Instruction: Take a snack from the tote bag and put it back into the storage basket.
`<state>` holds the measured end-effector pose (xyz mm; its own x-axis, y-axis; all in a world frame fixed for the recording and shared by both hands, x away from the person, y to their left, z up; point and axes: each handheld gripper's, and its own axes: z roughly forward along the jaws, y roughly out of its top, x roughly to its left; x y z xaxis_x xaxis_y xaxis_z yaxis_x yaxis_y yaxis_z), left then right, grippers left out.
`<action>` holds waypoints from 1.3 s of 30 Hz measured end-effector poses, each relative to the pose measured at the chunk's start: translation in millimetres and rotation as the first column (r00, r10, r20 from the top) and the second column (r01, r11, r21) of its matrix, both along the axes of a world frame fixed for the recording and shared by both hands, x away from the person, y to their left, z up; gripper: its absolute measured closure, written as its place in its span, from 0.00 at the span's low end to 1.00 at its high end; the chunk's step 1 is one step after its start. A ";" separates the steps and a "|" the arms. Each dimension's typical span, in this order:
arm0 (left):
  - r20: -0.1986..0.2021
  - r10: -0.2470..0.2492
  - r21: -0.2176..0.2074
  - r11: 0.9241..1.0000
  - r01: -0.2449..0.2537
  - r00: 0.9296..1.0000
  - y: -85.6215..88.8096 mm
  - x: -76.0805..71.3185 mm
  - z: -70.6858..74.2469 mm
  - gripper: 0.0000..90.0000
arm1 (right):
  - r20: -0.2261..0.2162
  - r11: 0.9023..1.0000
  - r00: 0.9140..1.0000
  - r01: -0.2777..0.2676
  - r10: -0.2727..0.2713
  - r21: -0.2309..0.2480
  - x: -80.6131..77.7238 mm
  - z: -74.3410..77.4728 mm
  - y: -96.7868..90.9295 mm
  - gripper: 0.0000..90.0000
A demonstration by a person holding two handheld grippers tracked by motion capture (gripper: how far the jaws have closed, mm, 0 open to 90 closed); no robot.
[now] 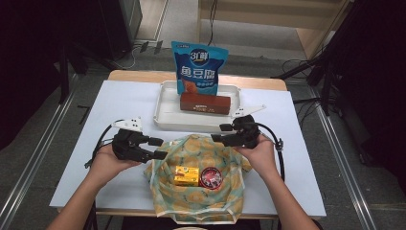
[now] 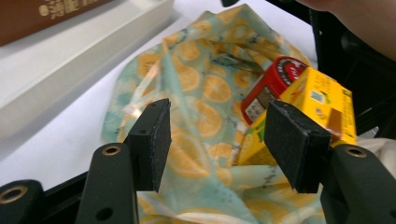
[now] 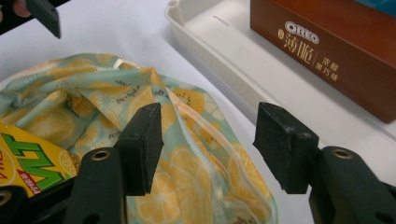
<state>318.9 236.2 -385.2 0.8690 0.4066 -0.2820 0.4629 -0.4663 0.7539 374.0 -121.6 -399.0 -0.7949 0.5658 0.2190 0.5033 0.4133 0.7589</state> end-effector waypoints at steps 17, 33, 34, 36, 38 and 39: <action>0.018 -0.090 0.000 0.996 0.090 0.996 -21.9 -18.4 10.2 0.46 | -0.012 1.000 1.000 0.002 -0.002 0.000 1.4 -5.6 -1.1 0.47; 0.034 -0.178 0.011 0.984 0.178 0.983 -42.5 -31.2 11.3 0.46 | -0.016 1.000 0.999 0.029 -0.029 0.011 5.1 -5.2 -9.1 0.47; 0.034 -0.183 0.015 0.983 0.183 0.983 -43.6 -31.4 10.6 0.46 | -0.016 1.000 0.999 0.030 -0.030 0.007 5.4 -5.4 -9.3 0.47; 0.028 -0.195 0.024 0.981 0.195 0.980 -46.0 -32.3 8.4 0.46 | -0.018 1.000 0.999 0.030 -0.030 0.006 5.7 -5.9 -9.4 0.47; 0.024 -0.205 0.028 0.978 0.204 0.978 -48.0 -33.4 6.3 0.46 | -0.018 1.000 0.999 0.030 -0.029 0.006 6.3 -6.5 -9.6 0.47; 0.019 -0.208 0.027 0.978 0.208 0.978 -49.3 -34.2 4.8 0.46 | -0.021 0.999 0.999 0.033 -0.033 0.006 6.3 -6.6 -9.7 0.47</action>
<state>284.7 187.0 -380.3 0.9410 0.2229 -0.2545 0.3376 -0.5691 0.7498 380.3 -131.2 -405.6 -0.7708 0.5903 0.2394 0.5326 0.3911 0.7505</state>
